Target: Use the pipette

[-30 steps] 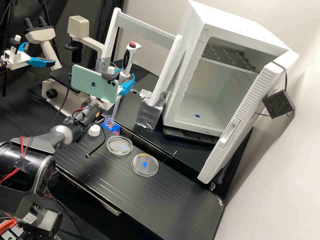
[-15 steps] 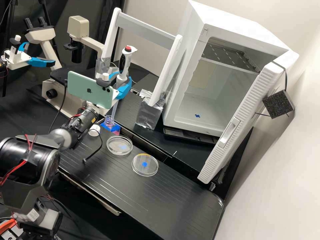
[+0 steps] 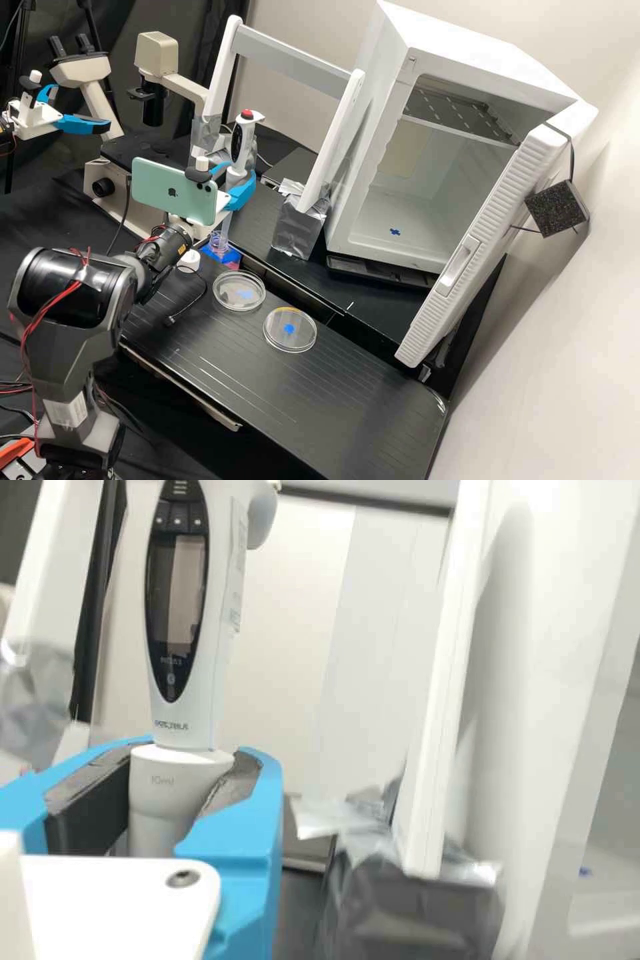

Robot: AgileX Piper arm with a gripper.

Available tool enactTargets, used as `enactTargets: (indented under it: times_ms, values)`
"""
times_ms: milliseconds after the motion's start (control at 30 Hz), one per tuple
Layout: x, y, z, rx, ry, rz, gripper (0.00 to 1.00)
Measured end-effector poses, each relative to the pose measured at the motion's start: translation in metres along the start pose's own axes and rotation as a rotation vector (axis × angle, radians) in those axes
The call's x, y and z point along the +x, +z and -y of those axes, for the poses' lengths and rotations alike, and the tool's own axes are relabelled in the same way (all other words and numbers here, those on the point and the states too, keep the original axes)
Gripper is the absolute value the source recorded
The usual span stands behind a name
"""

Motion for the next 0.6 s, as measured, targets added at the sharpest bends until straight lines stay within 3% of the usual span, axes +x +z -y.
enactTargets:
  times_ms: [200,600]
  values:
    - [-0.0015,0.0066,0.0097,-0.012,-0.035,0.022,0.0]
    - [-0.0015,0.0065,0.0094,-0.007,-0.034,0.022,0.0]
